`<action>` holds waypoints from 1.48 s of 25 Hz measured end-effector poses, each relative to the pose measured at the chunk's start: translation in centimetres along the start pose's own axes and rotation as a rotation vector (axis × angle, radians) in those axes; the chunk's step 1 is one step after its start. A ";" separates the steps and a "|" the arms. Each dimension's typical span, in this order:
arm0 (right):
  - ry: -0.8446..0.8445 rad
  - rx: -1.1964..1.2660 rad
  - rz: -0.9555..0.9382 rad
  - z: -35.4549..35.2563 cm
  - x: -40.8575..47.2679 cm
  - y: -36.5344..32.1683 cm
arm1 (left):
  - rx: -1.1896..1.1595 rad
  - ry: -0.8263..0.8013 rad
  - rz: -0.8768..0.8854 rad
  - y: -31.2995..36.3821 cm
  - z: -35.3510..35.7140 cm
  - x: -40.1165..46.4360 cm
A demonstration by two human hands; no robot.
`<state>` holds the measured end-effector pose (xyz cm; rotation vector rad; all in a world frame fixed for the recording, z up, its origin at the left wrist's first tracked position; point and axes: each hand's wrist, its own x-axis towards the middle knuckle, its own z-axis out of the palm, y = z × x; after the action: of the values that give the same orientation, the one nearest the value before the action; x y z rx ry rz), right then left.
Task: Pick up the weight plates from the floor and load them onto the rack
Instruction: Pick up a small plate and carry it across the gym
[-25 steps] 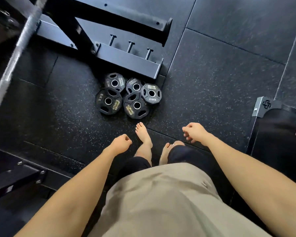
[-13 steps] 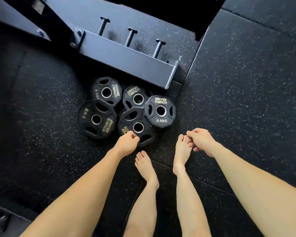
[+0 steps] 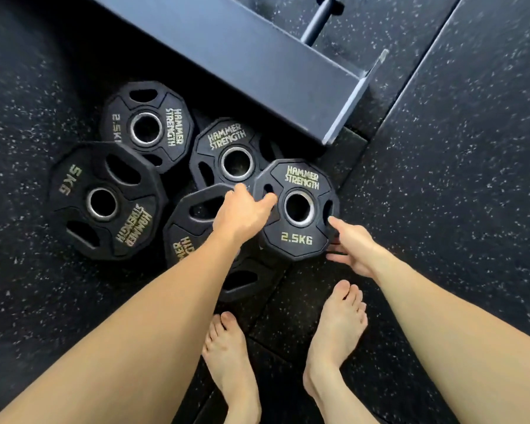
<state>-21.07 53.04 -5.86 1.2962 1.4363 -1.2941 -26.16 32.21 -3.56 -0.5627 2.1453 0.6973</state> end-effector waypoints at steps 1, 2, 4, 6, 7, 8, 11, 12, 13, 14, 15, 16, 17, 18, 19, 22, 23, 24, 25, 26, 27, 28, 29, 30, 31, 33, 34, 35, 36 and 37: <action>-0.022 0.087 0.004 0.6 0.5 0.0 | 0.016 -0.023 0.029 0.0 0.1 0.2; -0.027 0.156 0.008 0.9 0.9 -0.1 | -0.013 -0.058 0.045 -0.3 0.2 0.5; -0.010 0.189 0.020 1.1 0.9 -0.3 | -0.196 -0.133 0.049 -0.9 -0.3 0.4; -0.016 0.130 0.025 0.8 -0.5 -0.4 | -0.386 -0.199 0.012 -1.5 -1.3 -1.1; -0.021 0.091 0.029 0.4 -1.6 -0.4 | -0.442 -0.219 -0.012 -1.7 -1.7 -2.5; -0.027 0.057 0.032 -0.1 -3.1 -0.3 | -0.482 -0.228 -0.034 -2.1 -2.0 -4.0; -0.046 -0.005 -0.003 -1.1 -9.1 0.2 | -0.573 -0.218 -0.079 -2.8 -3.4 -10.0; -0.050 -0.030 -0.028 -1.3 -11.3 0.4 | -0.568 -0.188 -0.089 -3.0 -4.1 -11.9; -0.057 -0.053 -0.056 -1.4 -14.1 0.5 | -0.550 -0.146 -0.093 -3.1 -5.1 -14.1; -0.074 -0.065 -0.092 -1.5 -17.0 0.5 | -0.533 -0.102 -0.085 -2.9 -6.3 -16.4; -0.092 -0.053 -0.122 -1.6 -20.2 0.4 | -0.527 -0.064 -0.073 -2.5 -7.7 -18.9; -0.106 -0.026 -0.148 -1.7 -23.5 0.2 | -0.535 -0.026 -0.055 -1.8 -9.4 -21.6; -0.118 0.003 -0.169 -1.9 -27.0 0.1 | -0.553 0.001 -0.042 -1.1 -11.1 -24.4; -0.120 0.012 -0.198 -2.0 -30.4 0.0 | -0.579 0.017 -0.031 -0.3 -12.9 -27.2; -0.121 0.008 -0.232 -2.2 -33.5 -0.1 | -0.601 0.025 -0.017 0.4 -14.6 -29.7; -0.126 -0.032 -0.333 -3.3 -43.6 -0.6 | -0.661 0.044 0.010 1.9 -20.3 -38.2; -0.137 -0.034 -0.365 -3.7 -47.1 -0.8 | -0.697 0.062 0.024 2.4 -22.2 -41.4; -0.153 -0.019 -0.393 -4.0 -50.6 -1.0 | -0.742 0.081 0.040 3.0 -24.0 -44.6; -0.173 0.002 -0.418 -4.3 -54.2 -1.1 | -0.776 0.102 0.054 3.4 -25.6 -47.9; -0.186 0.006 -0.452 -4.7 -57.5 -1.3 | -0.806 0.136 0.068 4.0 -27.1 -51.0; -0.198 -0.007 -0.494 -5.1 -60.5 -1.7 | -0.830 0.169 0.083 4.5 -28.4 -53.9; -0.205 -0.029 -0.537 -5.5 -63.2 -1.9 | -0.848 0.195 0.093 4.8 -29.4 -56.5; -0.210 -0.056 -0.583 -5.9 -65.4 -2.4 | -0.871 0.221 0.112 5.0 -30.3 -58.8; -0.227 -0.097 -0.629 -6.2 -68.0 -2.9 | -0.906 0.257 0.136 5.0 -31.1 -61.5; -0.253 -0.131 -0.668 -6.4 -70.3 -3.2 | -0.936 0.301 0.157 4.8 -31.8 -63.9; -0.307 -0.140 -0.740 -6.5 -74.4 -3.7 | -0.993 0.390 0.179 4.5 -32.7 -68.0; -0.340 -0.150 -0.771 -6.5 -76.0 -3.9 | -1.042 0.442 0.173 4.4 -32.9 -69.7; -0.365 -0.178 -0.802 -6.4 -77.3 -3.9 | -1.107 0.495 0.165 4.3 -32.7 -71.3; -0.374 -0.221 -0.844 -6.3 -78.4 -4.1 | -1.168 0.543 0.165 4.3 -32.4 -72.6; -0.376 -0.273 -0.886 -6.2 -79.1 -4.4 | -1.224 0.589 0.170 4.4 -32.0 -73.8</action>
<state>-12.03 45.42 72.71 0.1704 1.8843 -1.6843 -3.14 26.61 73.43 -1.3326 2.0590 2.1806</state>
